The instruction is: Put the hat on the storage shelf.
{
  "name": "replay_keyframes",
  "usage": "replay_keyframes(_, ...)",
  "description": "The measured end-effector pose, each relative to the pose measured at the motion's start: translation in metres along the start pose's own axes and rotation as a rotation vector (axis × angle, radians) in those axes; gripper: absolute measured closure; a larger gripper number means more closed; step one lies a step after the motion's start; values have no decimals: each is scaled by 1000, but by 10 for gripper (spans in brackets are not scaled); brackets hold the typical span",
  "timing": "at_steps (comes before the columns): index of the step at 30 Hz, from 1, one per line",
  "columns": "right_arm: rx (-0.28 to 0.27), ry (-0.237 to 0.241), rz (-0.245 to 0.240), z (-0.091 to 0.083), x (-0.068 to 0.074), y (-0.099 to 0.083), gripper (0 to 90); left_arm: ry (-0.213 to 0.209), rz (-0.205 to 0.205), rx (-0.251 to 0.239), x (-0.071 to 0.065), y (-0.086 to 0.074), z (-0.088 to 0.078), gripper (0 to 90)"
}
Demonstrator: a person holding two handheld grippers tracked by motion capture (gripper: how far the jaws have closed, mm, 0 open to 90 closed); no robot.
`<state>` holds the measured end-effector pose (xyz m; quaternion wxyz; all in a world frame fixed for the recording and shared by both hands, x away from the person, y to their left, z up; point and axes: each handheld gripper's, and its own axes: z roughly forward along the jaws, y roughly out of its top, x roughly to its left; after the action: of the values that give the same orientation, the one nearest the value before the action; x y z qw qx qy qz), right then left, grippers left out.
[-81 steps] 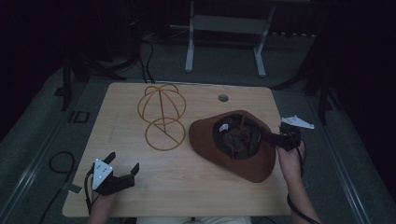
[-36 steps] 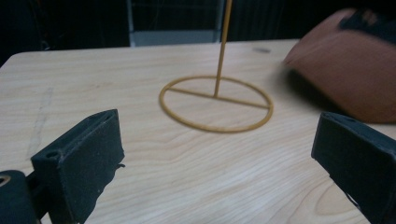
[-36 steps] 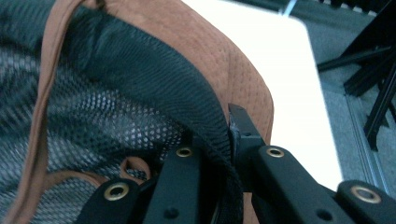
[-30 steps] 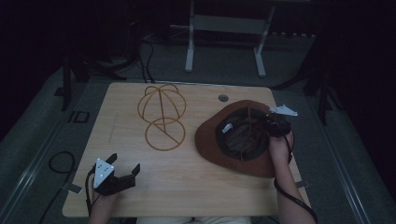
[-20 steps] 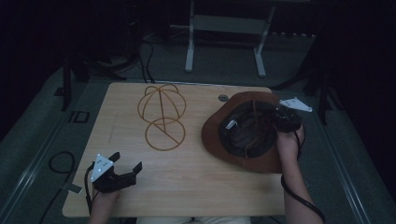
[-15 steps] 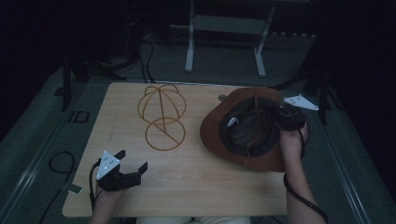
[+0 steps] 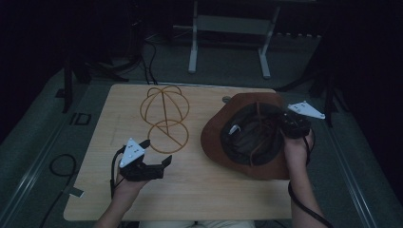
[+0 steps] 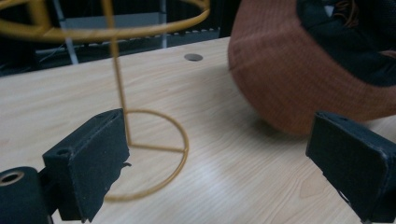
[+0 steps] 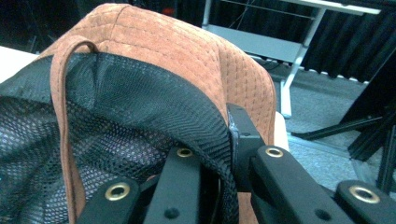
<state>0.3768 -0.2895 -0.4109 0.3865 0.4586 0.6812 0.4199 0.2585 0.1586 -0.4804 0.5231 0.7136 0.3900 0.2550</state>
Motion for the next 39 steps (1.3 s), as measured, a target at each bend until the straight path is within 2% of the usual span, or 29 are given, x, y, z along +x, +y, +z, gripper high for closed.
replay_keyframes(5, 6, 4, 0, 0, 4, -5, 842, -64, 61, 21, -24, 25, 24, 60)
replay_keyframes(8, 9, 2, 16, 1, 5, -8, 842, -100, 91, 30, -35, 37, 42, 60)
replay_keyframes(10, 11, 4, 16, 0, 5, -10, 842, -122, 87, 29, -40, 44, 53, 68)
replay_keyframes(13, 14, 8, 13, 0, 6, -10, 842, -131, 108, 38, -47, 52, 67, 70)
replay_keyframes(16, 18, 14, 5, 0, 7, -11, 842, -134, 145, 50, -57, 63, 84, 73)
replay_keyframes(17, 18, 14, 5, 0, 7, -11, 842, -134, 145, 50, -57, 63, 84, 88)
replay_keyframes(18, 18, 15, 4, 0, 8, -11, 842, -154, 155, 54, -62, 69, 93, 88)
replay_keyframes(19, 14, 16, 2, -1, 9, -11, 842, -152, 157, 58, -65, 73, 99, 119)
replay_keyframes(21, 16, 22, 2, -2, 11, -11, 842, -159, 178, 67, -70, 80, 111, 128)
replay_keyframes(23, 12, 23, -7, -3, 13, -10, 842, -147, 201, 77, -75, 86, 123, 144)
replay_keyframes(28, 2, 31, -10, -5, 17, -7, 842, -146, 201, 108, -83, 100, 150, 167)
replay_keyframes(30, -1, 37, -11, -5, 18, -6, 842, -142, 213, 132, -88, 105, 161, 169)
replay_keyframes(32, -8, 42, -8, -6, 19, -4, 842, -124, 229, 149, -93, 107, 172, 168)
replay_keyframes(35, -12, 49, -7, -7, 20, -4, 842, -88, 218, 182, -97, 108, 183, 169)
replay_keyframes(39, -24, 60, -15, -11, 24, -2, 842, -25, 241, 213, -102, 106, 194, 251)
